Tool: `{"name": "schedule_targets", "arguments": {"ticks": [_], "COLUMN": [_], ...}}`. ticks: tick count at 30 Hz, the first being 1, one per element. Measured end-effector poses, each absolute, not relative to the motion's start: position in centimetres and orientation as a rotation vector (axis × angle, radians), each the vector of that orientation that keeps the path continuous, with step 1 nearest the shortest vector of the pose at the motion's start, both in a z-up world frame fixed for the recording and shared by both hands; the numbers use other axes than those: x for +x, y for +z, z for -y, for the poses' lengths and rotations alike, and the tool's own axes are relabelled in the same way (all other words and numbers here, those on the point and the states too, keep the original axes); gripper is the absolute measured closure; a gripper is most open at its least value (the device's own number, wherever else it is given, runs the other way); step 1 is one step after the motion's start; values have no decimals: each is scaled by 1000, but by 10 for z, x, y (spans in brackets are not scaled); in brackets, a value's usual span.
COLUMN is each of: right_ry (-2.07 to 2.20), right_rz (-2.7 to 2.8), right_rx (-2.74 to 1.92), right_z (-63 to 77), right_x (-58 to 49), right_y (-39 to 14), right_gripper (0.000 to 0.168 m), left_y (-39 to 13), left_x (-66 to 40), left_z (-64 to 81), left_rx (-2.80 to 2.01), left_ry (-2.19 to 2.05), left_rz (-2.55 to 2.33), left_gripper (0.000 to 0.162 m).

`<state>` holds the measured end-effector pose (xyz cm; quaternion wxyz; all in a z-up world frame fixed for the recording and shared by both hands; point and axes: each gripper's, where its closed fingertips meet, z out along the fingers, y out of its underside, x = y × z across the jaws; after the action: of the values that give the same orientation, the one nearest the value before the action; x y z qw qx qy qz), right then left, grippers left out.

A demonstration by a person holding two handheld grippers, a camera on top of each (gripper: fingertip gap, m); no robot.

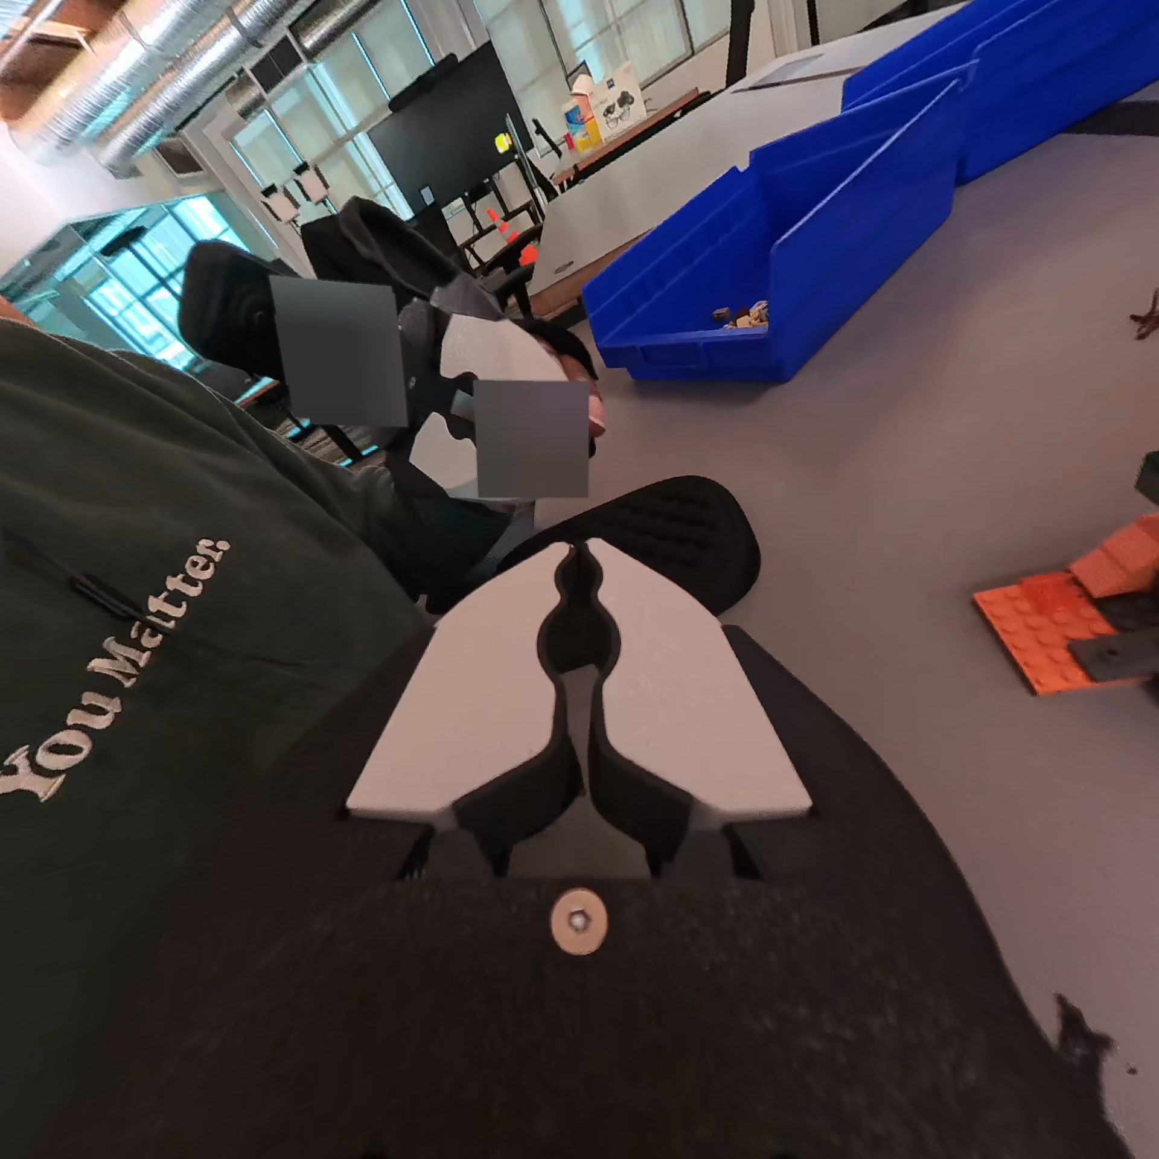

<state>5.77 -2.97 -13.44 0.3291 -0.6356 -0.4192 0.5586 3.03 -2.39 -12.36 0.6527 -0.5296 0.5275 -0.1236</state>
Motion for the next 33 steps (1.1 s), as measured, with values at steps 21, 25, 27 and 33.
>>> {"name": "schedule_targets", "arguments": {"ticks": [21, 25, 27, 33], "right_ry": [1013, 1063, 1114, 1133], "right_rz": [1570, 1533, 1521, 1552], "right_rx": [-1703, -1695, -1670, -1626], "right_z": [48, 50, 54, 62], "right_x": [86, 85, 81, 72], "right_y": [-200, -198, -195, -195], "right_gripper": [160, 160, 160, 160], "left_y": [-179, -175, -174, -180], "left_x": [32, 43, 49, 62], "left_z": [21, 30, 34, 44], "left_rx": [-1379, -1329, -1310, -1288], "left_ry": [-382, -450, -463, -480], "left_rz": [-1248, -1271, -1286, -1343], "left_gripper": [144, 144, 144, 144]}}
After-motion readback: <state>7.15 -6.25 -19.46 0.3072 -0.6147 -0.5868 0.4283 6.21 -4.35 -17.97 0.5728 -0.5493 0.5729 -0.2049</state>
